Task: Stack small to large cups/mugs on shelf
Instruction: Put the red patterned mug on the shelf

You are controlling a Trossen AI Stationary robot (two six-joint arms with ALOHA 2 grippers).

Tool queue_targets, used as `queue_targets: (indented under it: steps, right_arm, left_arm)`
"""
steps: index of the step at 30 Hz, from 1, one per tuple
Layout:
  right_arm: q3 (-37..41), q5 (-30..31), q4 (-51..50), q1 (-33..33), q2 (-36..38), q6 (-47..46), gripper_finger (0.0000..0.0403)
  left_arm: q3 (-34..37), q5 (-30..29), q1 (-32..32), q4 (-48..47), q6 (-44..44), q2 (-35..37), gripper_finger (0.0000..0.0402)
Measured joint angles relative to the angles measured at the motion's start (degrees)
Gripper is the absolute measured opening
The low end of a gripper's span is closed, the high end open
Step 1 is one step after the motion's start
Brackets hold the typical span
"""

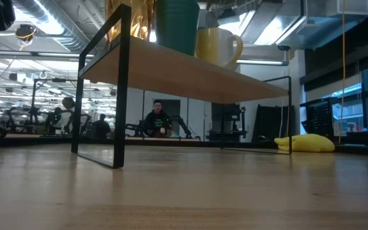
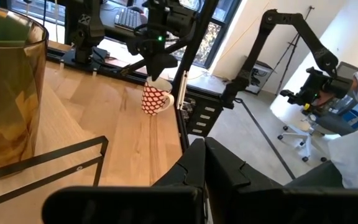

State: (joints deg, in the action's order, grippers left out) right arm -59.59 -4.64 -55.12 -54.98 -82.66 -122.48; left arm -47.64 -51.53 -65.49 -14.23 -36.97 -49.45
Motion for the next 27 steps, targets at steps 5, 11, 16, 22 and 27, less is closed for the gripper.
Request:
queue_targets:
  steps: [5, 11, 16, 22, 27]
  right_arm:
    - [0.02, -1.67, 0.51, 0.00, -3.09, 0.05, 0.0169]
    - [0.02, -2.49, -0.93, -0.02, -5.94, 1.28, 0.0133]
    - [0.02, -0.75, -3.96, 0.58, -6.68, 4.25, 0.0063]
    - [0.00, 0.78, -5.66, 2.86, -6.50, 10.99, 0.0025]
    - [0.02, 2.63, -5.78, 4.75, -6.02, 13.92, 0.0051]
  left_arm:
    - [0.00, 0.00, 0.02, -0.38, 0.00, 0.00, 0.0000]
    - [0.00, -0.02, 0.00, -0.36, 0.00, 0.00, 0.0000]
    - [0.00, -0.02, 0.01, -0.36, -0.04, 0.00, 0.0000]
    - [0.00, -0.07, 0.02, -0.33, -0.48, 0.00, 0.0000]
    - [0.00, -0.99, 0.02, -0.31, -0.55, -0.02, 0.0000]
